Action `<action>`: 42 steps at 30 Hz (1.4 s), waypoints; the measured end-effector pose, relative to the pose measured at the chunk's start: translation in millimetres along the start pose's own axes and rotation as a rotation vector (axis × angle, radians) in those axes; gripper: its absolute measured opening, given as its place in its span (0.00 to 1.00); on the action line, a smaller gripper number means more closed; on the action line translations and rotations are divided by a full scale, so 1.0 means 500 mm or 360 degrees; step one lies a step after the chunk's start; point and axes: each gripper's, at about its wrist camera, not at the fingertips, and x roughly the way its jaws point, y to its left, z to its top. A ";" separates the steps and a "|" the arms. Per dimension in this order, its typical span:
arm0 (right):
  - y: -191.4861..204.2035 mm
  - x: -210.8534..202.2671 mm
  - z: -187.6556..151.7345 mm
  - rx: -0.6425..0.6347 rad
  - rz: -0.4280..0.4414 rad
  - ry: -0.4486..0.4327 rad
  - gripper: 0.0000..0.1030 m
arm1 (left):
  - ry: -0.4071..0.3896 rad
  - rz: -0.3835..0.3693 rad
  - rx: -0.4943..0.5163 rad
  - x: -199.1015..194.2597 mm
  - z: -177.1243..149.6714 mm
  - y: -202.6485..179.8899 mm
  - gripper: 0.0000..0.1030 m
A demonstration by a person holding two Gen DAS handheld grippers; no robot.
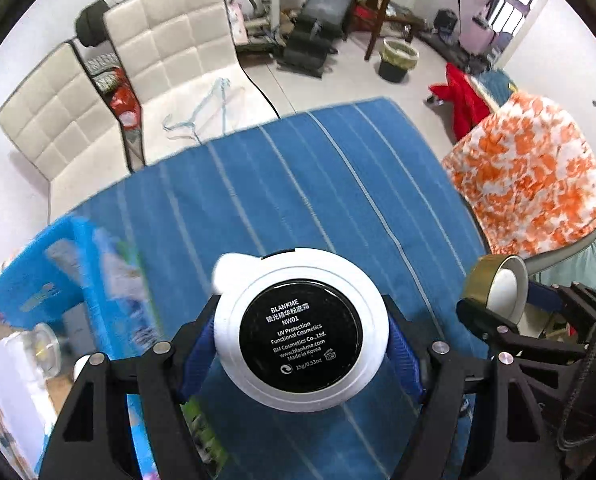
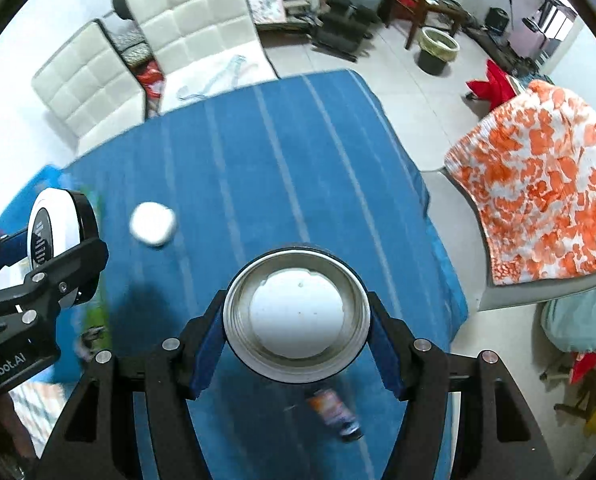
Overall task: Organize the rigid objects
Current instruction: 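Carry the compact with the left tool while the right tool carries the silver lid into the box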
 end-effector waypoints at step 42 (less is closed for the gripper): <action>0.687 0.171 -0.116 -0.0317 0.0493 0.0426 0.65 | 0.0201 -0.0121 -0.0863 -0.118 -0.337 0.662 0.71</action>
